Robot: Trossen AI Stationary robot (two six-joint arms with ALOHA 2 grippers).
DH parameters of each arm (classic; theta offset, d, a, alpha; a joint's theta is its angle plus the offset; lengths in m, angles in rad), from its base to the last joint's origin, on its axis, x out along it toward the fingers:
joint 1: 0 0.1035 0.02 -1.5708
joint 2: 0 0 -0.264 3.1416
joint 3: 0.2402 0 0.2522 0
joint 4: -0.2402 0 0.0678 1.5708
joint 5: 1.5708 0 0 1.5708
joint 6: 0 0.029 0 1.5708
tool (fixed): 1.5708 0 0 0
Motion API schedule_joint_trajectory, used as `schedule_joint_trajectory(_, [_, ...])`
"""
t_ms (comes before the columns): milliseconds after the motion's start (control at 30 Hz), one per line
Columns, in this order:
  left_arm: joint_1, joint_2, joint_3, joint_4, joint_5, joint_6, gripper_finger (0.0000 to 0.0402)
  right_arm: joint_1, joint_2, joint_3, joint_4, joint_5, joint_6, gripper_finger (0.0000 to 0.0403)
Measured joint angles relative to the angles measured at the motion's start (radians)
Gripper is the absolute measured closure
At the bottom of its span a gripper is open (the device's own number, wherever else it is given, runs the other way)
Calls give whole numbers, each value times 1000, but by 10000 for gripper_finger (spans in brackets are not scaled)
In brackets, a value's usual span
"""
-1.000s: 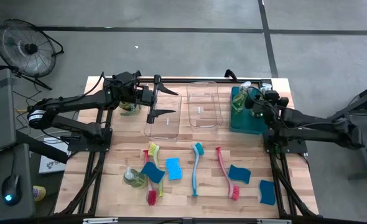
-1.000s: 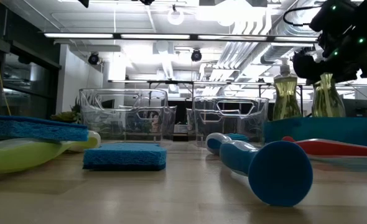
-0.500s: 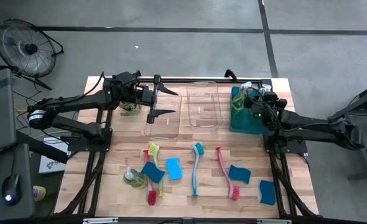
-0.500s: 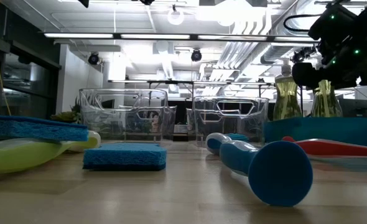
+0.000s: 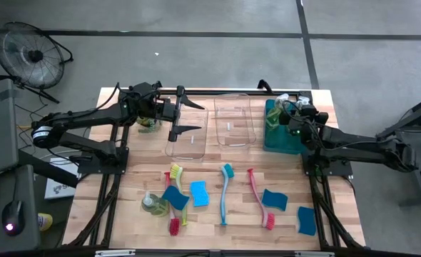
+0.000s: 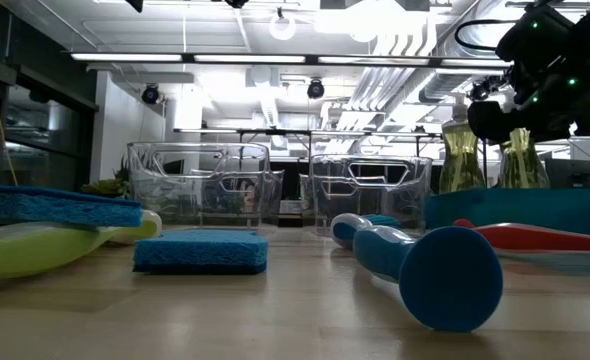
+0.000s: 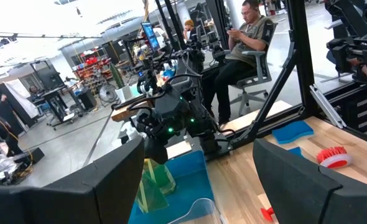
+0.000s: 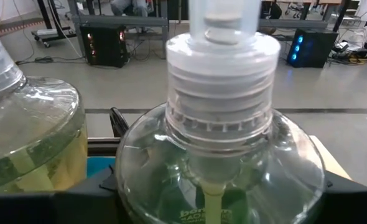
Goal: Pick & Place Kitchen Sink Supplies
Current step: Put the top green dishwashing liquid dispenser into the blue bin, then put the green dishwashing liquid dispenser into the blue bin
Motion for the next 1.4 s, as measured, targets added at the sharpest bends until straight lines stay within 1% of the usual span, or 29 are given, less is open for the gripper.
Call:
schedule_joint_trajectory(200, [0, 0, 0, 0, 0, 0, 108, 0, -1, 0, -2, 7, -13, 110])
schedule_joint_trajectory(300, [0, 0, 0, 0, 0, 0, 108, 0, -1, 0, -1, 2, -12, 101])
schedule_joint_trajectory(467, [0, 0, 0, 0, 0, 0, 108, 0, -7, 3, 0, -15, -15, 99])
schedule_joint_trajectory(600, [0, 0, 0, 0, 0, 0, 108, 0, -24, 32, 1, -26, -56, 99])
schedule_joint_trajectory(967, [0, 0, 0, 0, 0, 0, 108, 0, -49, 138, 1, -11, -209, 99])
schedule_joint_trajectory(1400, [0, 0, 0, -1, 0, 0, 108, 0, -49, 308, 2, -6, -417, 98])
